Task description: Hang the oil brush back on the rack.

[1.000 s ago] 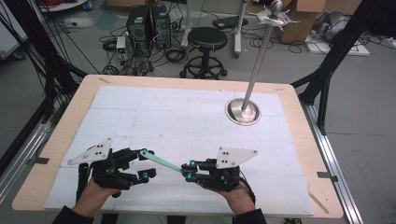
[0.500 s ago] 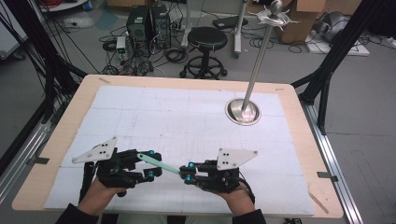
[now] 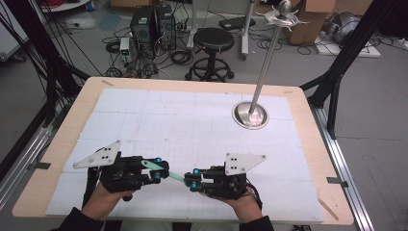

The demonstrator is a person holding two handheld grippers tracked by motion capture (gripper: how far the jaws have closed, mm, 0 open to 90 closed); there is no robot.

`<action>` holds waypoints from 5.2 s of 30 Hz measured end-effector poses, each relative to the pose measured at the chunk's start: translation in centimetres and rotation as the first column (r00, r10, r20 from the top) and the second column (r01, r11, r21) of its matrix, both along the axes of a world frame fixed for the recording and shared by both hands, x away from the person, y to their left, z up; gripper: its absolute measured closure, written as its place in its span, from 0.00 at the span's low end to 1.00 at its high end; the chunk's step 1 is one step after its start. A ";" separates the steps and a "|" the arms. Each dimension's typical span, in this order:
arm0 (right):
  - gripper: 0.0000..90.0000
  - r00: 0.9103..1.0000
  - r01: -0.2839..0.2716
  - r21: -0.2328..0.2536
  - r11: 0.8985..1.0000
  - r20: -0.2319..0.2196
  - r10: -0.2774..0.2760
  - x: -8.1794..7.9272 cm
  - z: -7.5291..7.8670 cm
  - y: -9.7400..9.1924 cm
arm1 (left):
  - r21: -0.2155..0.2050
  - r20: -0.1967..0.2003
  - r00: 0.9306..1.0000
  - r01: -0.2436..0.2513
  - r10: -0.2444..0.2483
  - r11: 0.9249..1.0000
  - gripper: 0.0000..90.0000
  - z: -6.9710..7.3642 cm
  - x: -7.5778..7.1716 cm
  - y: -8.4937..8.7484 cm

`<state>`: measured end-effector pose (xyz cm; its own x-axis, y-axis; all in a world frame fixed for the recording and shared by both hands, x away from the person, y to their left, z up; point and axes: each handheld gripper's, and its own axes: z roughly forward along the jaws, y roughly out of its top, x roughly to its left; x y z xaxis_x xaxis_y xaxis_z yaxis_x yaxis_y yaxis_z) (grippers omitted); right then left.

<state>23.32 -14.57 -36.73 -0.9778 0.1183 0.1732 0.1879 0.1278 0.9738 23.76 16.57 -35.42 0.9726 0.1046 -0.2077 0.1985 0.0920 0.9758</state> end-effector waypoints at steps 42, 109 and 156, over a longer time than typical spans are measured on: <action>0.31 0.945 0.322 -0.106 0.941 0.098 -0.313 -0.8 1.2 0.8 | 0.260 0.015 0.941 -0.330 0.338 0.907 0.84 4.8 -0.4 -0.8; 0.93 0.998 -0.002 -0.059 0.998 0.070 0.006 -1.8 0.9 2.7 | 0.019 -0.013 0.999 0.040 -0.039 0.999 0.48 4.9 -1.0 -1.8; 0.76 1.000 0.007 0.081 0.997 0.021 -0.009 -1.6 1.2 2.1 | 0.083 0.070 0.997 0.012 -0.018 0.996 0.92 4.7 -1.7 -3.4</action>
<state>21.71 -12.47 -35.55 -0.9805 0.1126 0.1614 0.1674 0.0466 0.9848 22.08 13.18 -30.74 0.9860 0.1040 -0.1302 0.1301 0.0079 0.9915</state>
